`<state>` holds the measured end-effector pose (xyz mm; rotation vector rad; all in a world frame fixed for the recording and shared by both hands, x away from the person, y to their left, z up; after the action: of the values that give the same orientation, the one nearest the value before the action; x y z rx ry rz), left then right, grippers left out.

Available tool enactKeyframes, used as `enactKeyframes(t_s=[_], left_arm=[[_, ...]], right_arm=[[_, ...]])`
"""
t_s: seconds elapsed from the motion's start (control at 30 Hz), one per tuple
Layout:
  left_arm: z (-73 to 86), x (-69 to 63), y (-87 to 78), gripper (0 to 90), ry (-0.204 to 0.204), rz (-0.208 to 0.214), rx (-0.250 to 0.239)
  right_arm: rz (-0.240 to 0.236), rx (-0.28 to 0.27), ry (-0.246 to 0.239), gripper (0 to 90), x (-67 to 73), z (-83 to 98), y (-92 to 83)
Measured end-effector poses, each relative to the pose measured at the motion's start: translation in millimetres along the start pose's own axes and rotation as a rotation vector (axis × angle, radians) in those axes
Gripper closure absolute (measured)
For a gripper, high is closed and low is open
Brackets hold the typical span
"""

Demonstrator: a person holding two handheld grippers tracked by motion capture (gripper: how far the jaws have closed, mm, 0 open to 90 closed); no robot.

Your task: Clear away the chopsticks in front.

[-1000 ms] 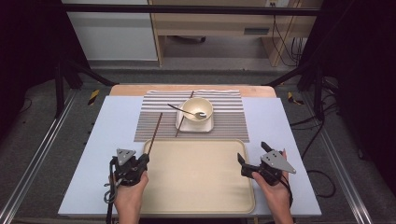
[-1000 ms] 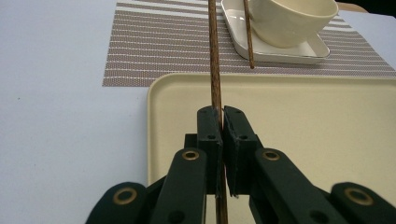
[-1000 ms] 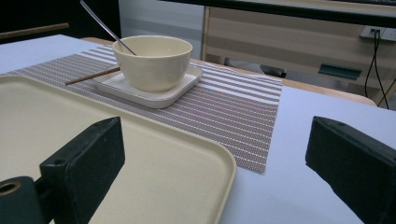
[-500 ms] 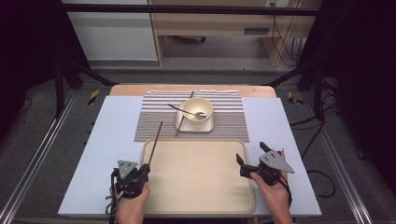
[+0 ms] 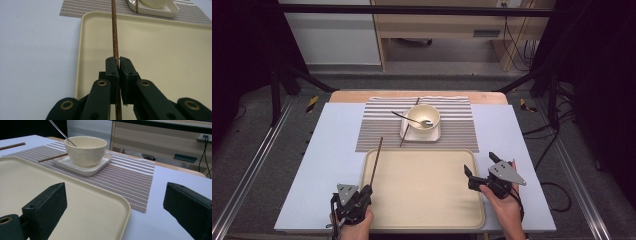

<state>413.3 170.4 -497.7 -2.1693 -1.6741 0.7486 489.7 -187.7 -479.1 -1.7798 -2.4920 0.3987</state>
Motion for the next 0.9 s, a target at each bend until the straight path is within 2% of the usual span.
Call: enactKeyframes(t_s=[0.23, 0.4, 0.5, 0.67, 0.9], left_arm=[[9.0, 3.3, -3.9, 85.8, 0.030, -0.058, 0.013], [13.7, 6.0, -6.7, 85.8, 0.012, -0.070, 0.008], [15.3, 6.1, -8.5, 85.8, 0.010, -0.073, 0.005], [18.6, 3.9, -6.7, 85.8, -0.015, -0.042, 0.003], [19.0, 3.5, -7.5, 85.8, -0.023, -0.044, 0.001]], right_arm=[[-0.003, 0.002, -0.005, 5.4, 0.8, 0.7, 0.6], [-0.003, 0.006, -0.007, 5.4, 1.3, 1.3, 1.0], [-0.003, 0.004, -0.011, 5.5, 0.6, 1.6, 1.6], [-0.003, 0.009, -0.010, 5.6, 0.7, 2.0, 1.5], [-0.008, 0.014, -0.014, 5.6, 2.1, 2.5, 1.9]])
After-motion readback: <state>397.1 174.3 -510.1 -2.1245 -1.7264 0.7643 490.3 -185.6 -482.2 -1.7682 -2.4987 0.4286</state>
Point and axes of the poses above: each handheld gripper's, and its own axes: y roughly forward along the jaws, z roughly out of its underside, x roughly to its left, the point moved 7 cm from there along y, roughly forward along the jaws, and after that the axes turned 5 degrees about z, right-handed, at the moved point
